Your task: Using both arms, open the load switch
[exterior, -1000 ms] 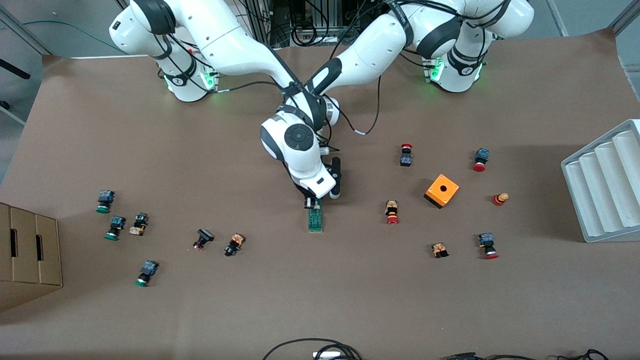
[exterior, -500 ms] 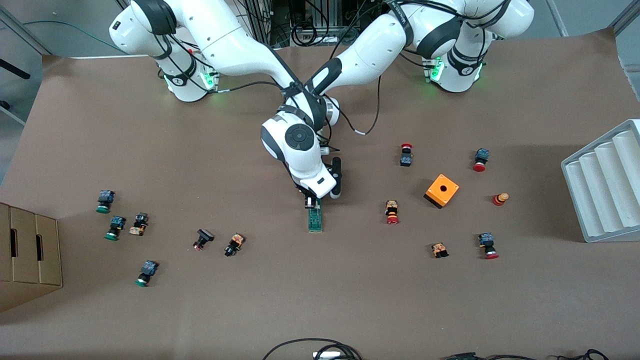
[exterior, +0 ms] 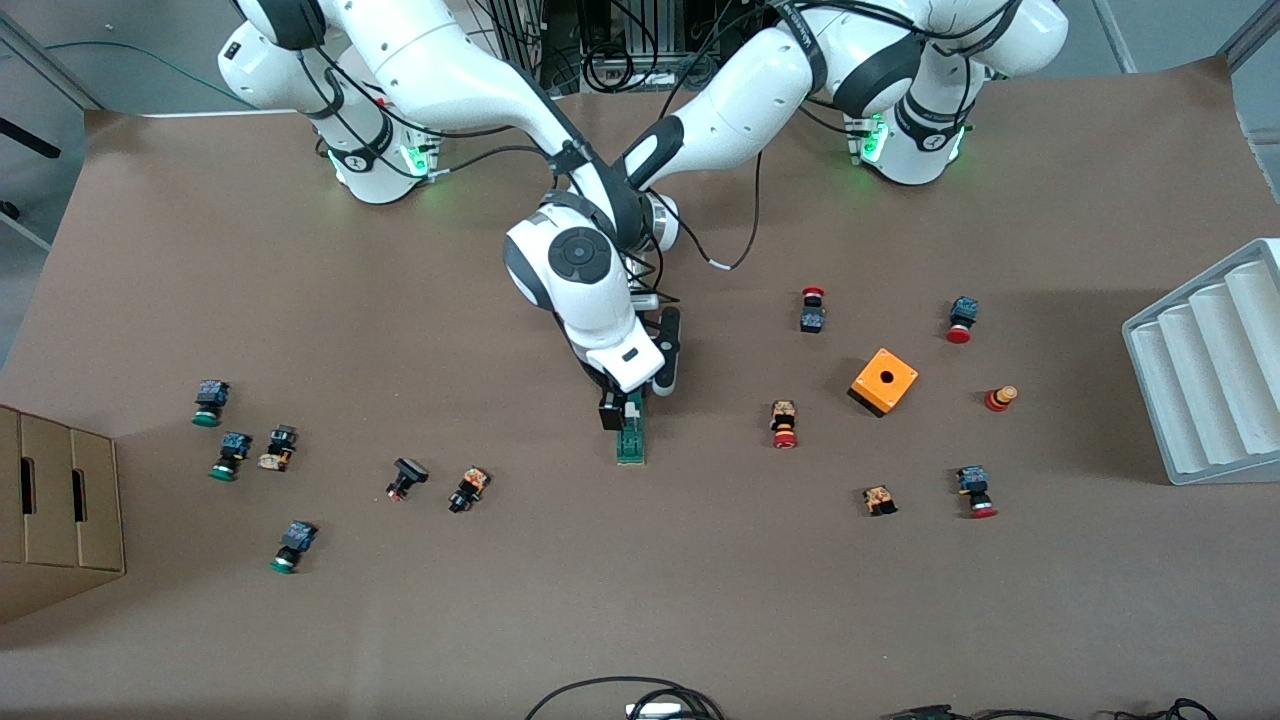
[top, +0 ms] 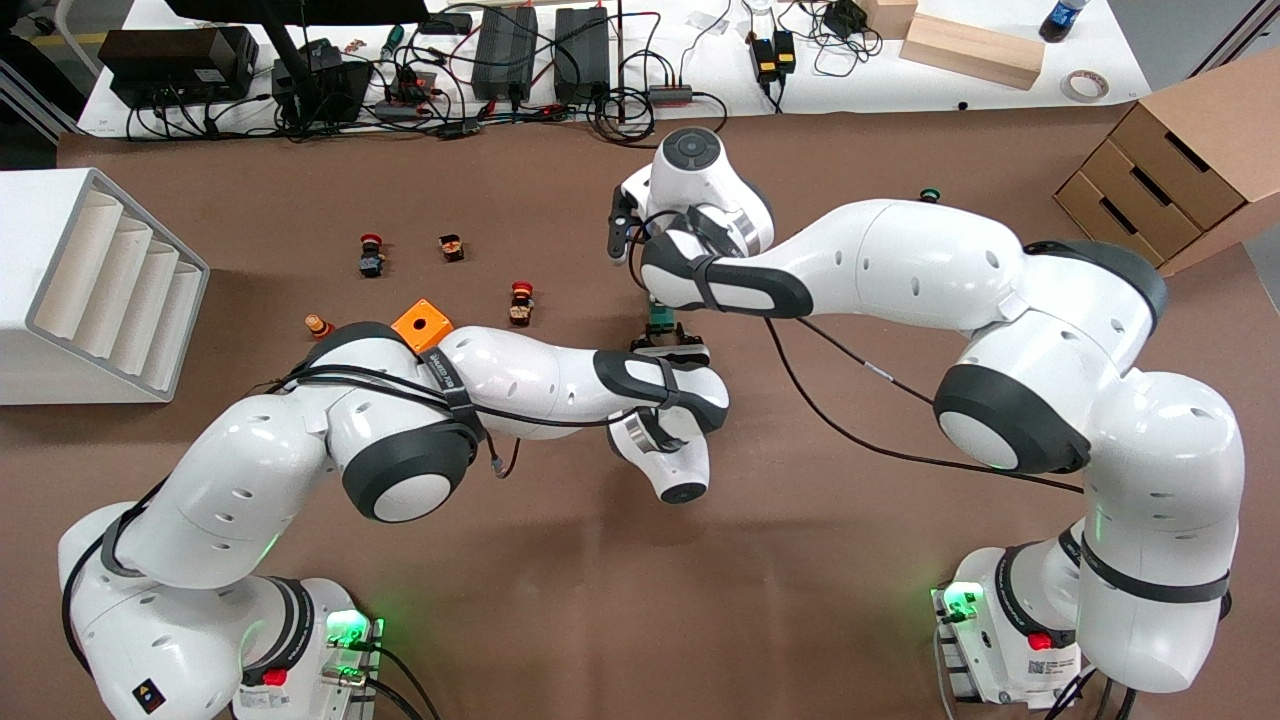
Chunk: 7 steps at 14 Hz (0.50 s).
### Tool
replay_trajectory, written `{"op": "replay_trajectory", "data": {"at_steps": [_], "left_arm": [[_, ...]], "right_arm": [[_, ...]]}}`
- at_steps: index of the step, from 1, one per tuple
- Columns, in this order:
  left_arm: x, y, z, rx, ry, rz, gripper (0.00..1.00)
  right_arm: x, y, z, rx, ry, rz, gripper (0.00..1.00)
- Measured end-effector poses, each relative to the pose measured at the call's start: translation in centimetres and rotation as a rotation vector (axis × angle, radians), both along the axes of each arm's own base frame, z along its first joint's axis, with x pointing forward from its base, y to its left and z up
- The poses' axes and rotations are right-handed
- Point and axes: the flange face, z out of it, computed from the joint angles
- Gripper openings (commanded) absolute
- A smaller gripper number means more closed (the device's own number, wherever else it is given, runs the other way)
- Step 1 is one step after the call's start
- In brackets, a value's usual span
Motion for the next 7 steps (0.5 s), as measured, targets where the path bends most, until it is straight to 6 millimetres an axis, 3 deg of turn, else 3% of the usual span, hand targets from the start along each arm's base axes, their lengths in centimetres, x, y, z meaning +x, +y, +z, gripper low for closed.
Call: {"op": "replay_trajectory", "data": {"at_steps": [4,7], "left_arm": [[0.0,0.0,0.0,-0.001,0.000,0.000,0.60],[0.0,0.0,0.0,-0.003,0.000,0.001,0.60]], "right_arm": [[1.4,-1.5,3.2,0.036,-0.026,-0.033,1.00],[3.5,-4.0,6.5,0.083,-0.053,-0.125,1.00]]}}
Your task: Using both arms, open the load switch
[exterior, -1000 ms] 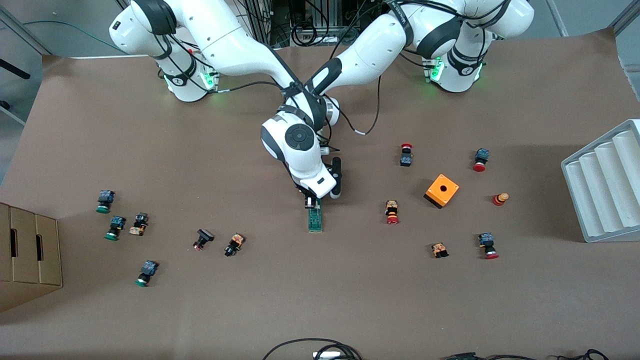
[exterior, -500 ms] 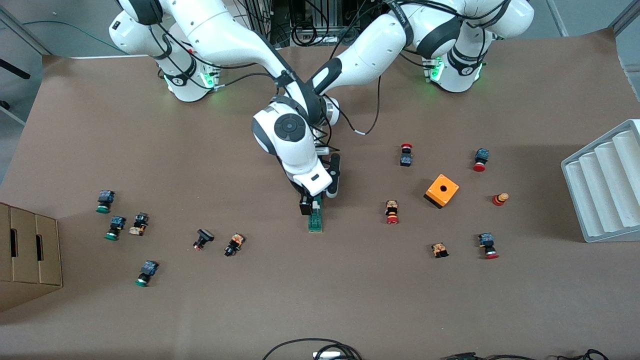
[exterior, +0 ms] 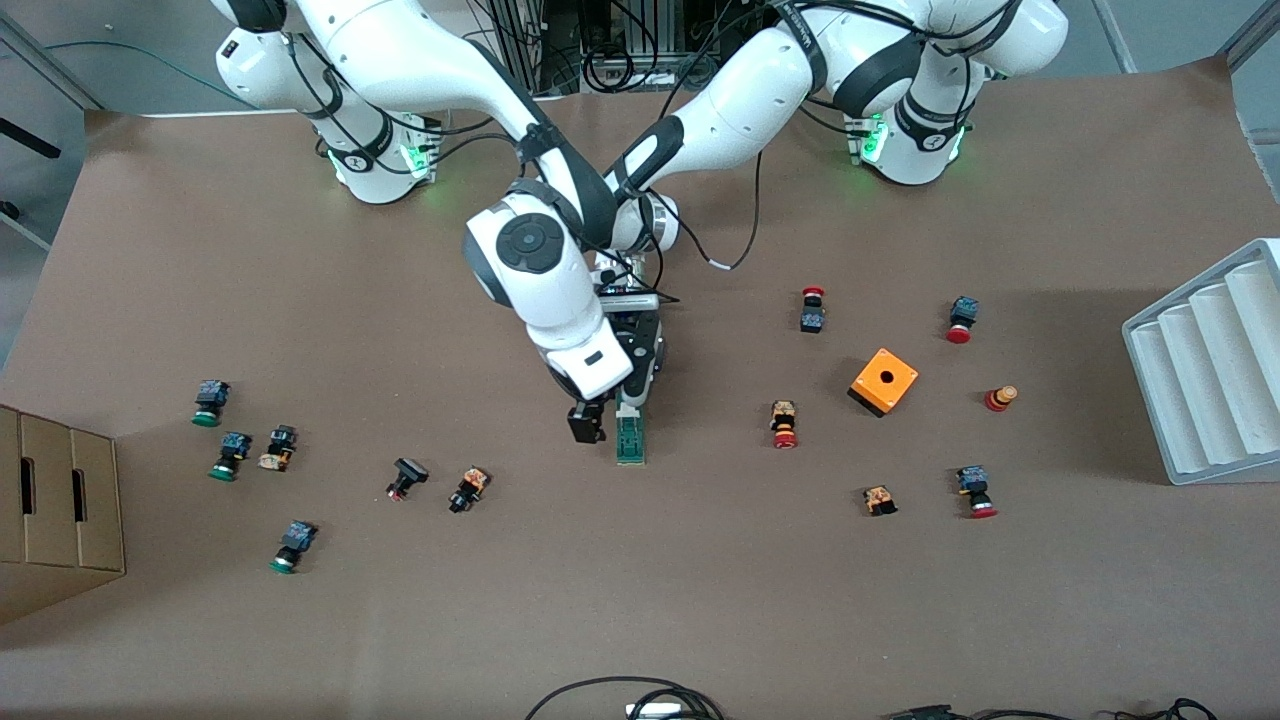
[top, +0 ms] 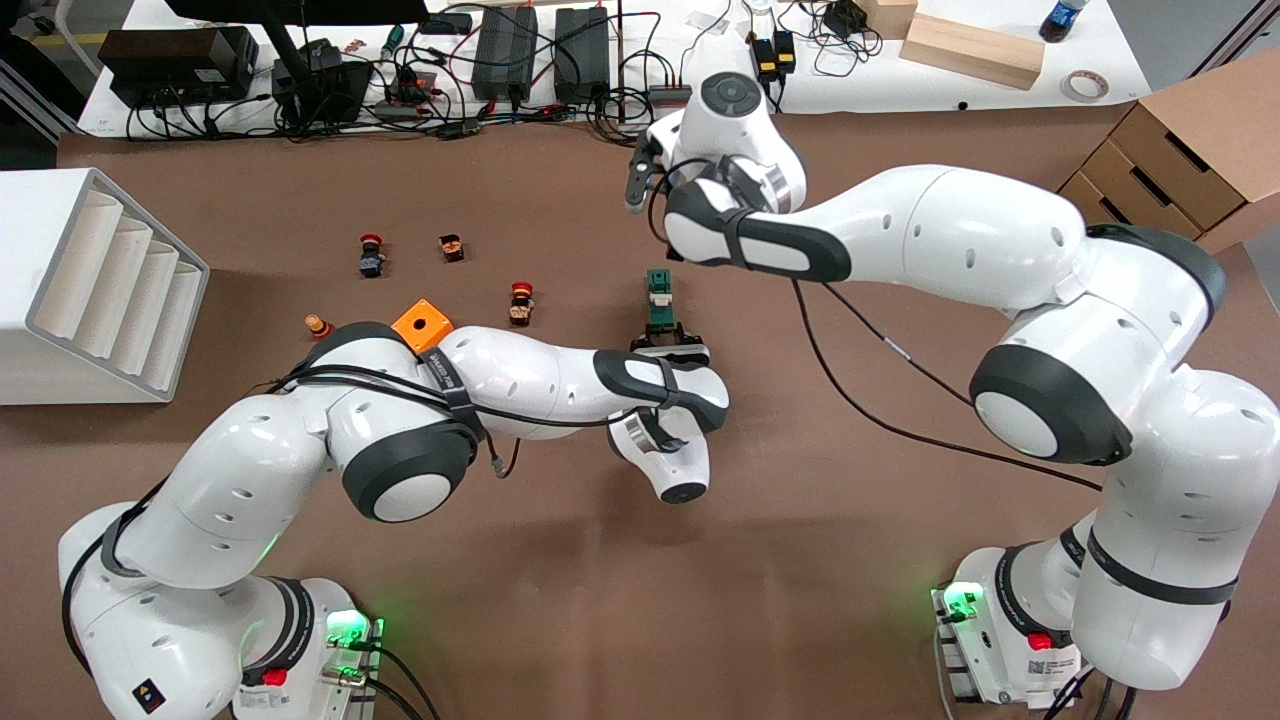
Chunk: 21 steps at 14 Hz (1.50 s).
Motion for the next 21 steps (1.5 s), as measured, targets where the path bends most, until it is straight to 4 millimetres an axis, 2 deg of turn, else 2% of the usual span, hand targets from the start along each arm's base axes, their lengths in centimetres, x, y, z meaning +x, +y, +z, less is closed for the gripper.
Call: {"op": "replay_trajectory", "data": {"at_steps": [2,3,4,5,9,12,16,18,21], "left_arm": [[0.0,0.0,0.0,0.000,0.000,0.000,0.60],[0.0,0.0,0.0,-0.001,0.000,0.000,0.64],[0.0,0.0,0.0,-0.001,0.000,0.000,0.84],[0.0,0.0,0.0,-0.002,0.000,0.001,0.99],[0.2,0.2,-0.2,-0.001,0.001,0.003,1.00],[0.2,0.2,-0.2,-0.002,0.003,0.003,1.00],[0.1,-0.2,0.4,0.026,0.036,-0.005,1.00],[0.0,-1.1,2.5,0.094,0.117,-0.008,1.00],[0.8,-2.3,7.6,0.203,0.202,-0.008,1.00]], "right_arm": [[1.4,-2.1,2.2,0.045,-0.007,-0.125,1.00],[1.8,-2.8,3.0,0.069,-0.006,-0.193,1.00],[2.2,-3.4,3.7,0.091,-0.003,-0.257,1.00],[2.5,-4.0,4.2,0.111,0.002,-0.323,1.00],[4.0,-7.1,5.5,0.191,0.057,-0.670,1.00],[4.4,-9.8,6.3,0.164,0.123,-0.787,1.00],[6.5,-18.3,8.2,0.120,0.193,-0.920,1.00],[6.8,-21.4,9.0,0.102,0.226,-0.965,1.00],[7.2,-25.7,9.3,0.076,0.270,-1.030,1.00]]}}
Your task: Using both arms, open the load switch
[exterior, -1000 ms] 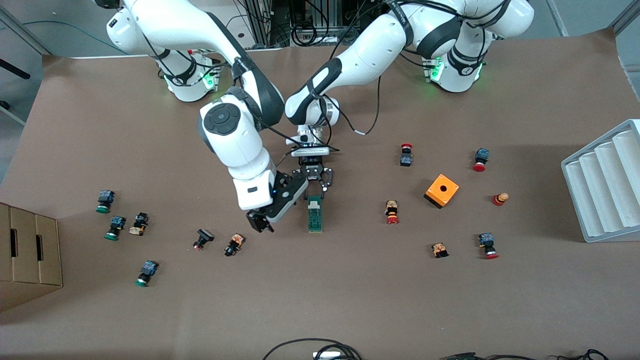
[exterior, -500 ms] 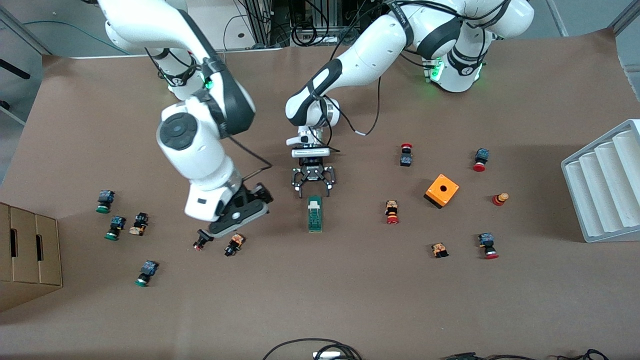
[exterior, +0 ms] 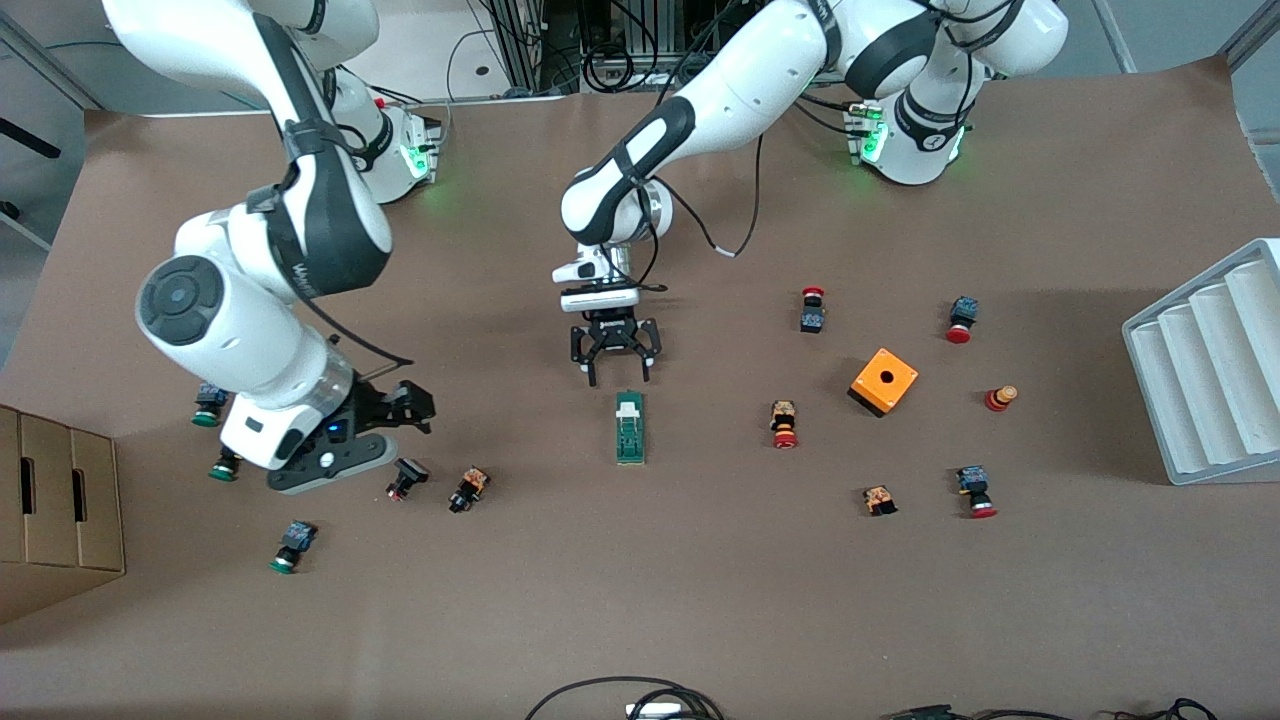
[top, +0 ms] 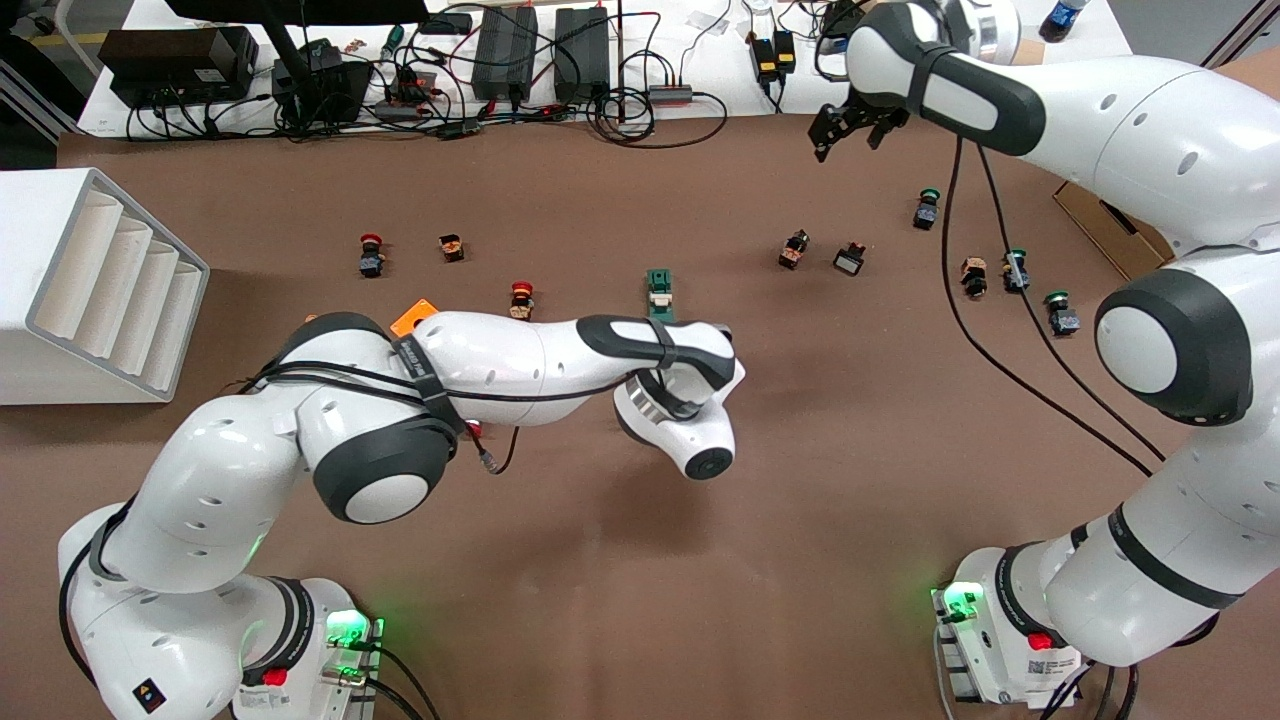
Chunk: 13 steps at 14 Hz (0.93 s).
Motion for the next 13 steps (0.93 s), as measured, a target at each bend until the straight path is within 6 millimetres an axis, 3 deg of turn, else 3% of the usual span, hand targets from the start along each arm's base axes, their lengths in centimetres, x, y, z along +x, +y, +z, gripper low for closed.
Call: {"op": "replay_trajectory", "data": {"at_steps": [3,8,10,13], "left_arm": [[2.1,0.2,4.3,0.083,0.077,-0.010,1.00],[5.5,1.5,11.5,0.211,0.267,-0.048,1.00],[7.0,2.4,14.6,0.258,0.344,-0.082,1.00],[9.7,4.2,18.8,0.288,0.470,-0.146,1.00]], "right_arm": [[0.5,-4.1,0.8,-0.009,0.026,-0.051,1.00],[0.4,-13.5,3.9,0.003,0.045,-0.166,1.00],[0.2,-15.2,4.9,0.011,0.028,-0.137,1.00],[0.0,-15.9,6.4,0.007,0.009,-0.085,1.00]]}}
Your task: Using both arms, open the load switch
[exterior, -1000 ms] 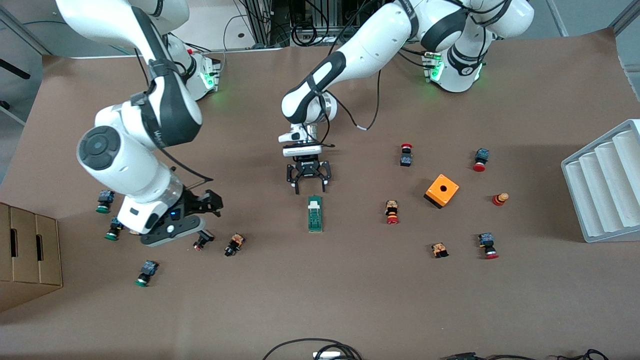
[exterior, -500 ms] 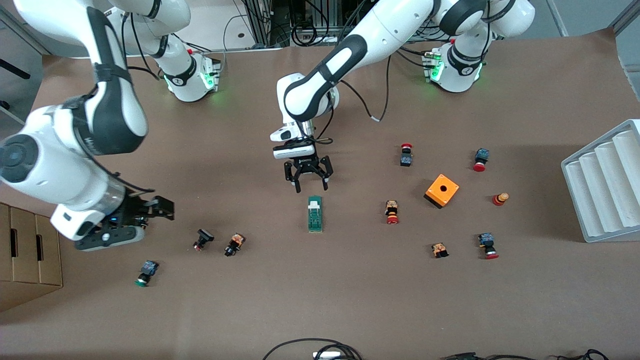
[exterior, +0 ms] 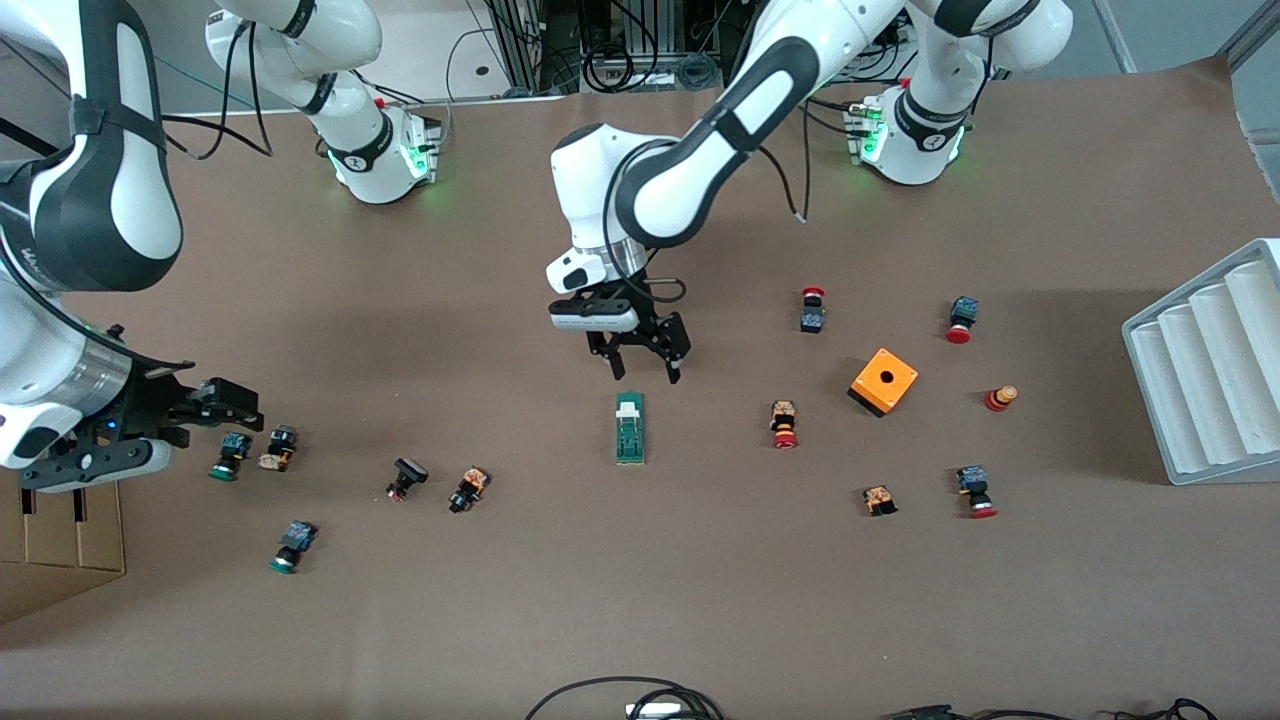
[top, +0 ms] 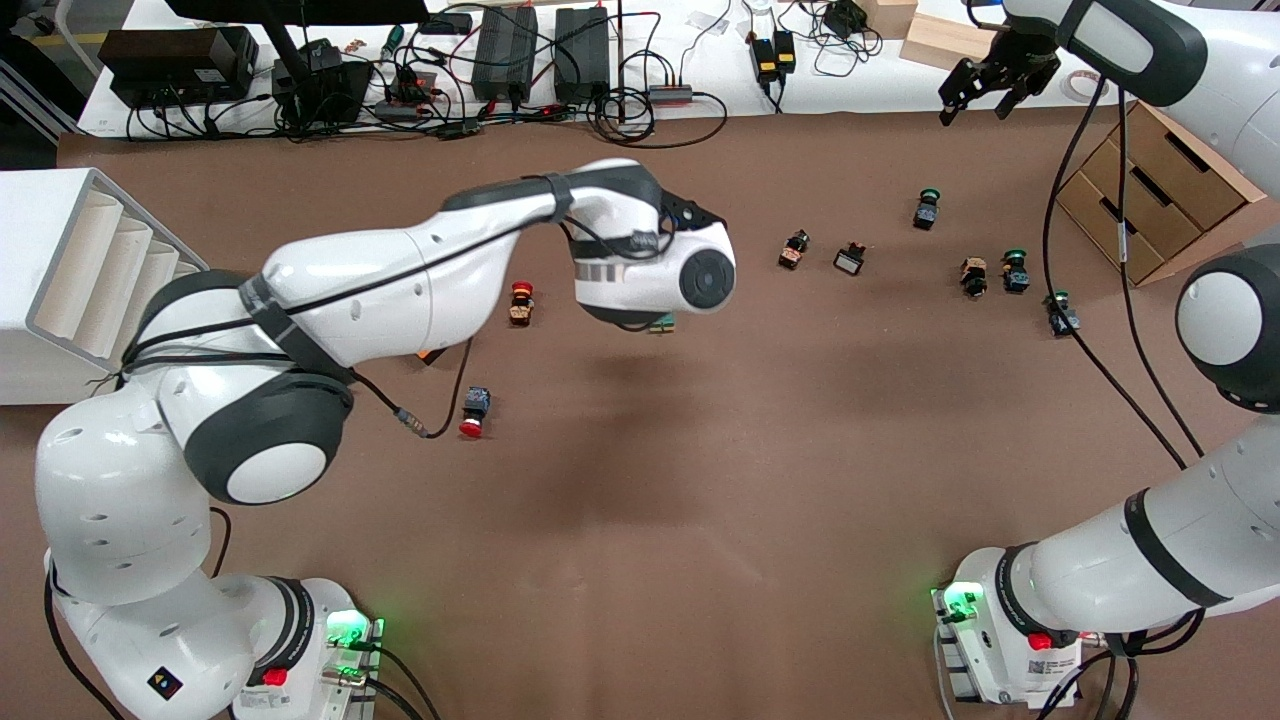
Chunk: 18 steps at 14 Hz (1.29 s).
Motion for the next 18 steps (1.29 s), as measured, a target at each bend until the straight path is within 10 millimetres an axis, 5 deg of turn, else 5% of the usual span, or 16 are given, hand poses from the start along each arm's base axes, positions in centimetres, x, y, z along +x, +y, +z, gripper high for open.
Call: {"op": "replay_trajectory", "data": {"at_steps": [4,9,13,18], "left_arm": [[3.5,2.9,5.0,-0.005,0.119,-0.056,1.00],[8.2,9.0,11.3,-0.021,0.269,-0.104,1.00],[10.2,12.1,15.7,-0.025,0.361,-0.027,1.00],[14.9,20.6,18.9,-0.167,0.465,0.075,1.00]], "right_arm": [[-0.8,0.0,3.2,-0.008,0.035,0.011,1.00],[-1.1,-1.0,3.0,-0.079,0.065,0.015,1.00],[-1.2,-1.6,3.0,-0.112,0.073,0.015,1.00],[-1.4,-5.2,2.8,-0.105,0.088,-0.038,1.00]]}}
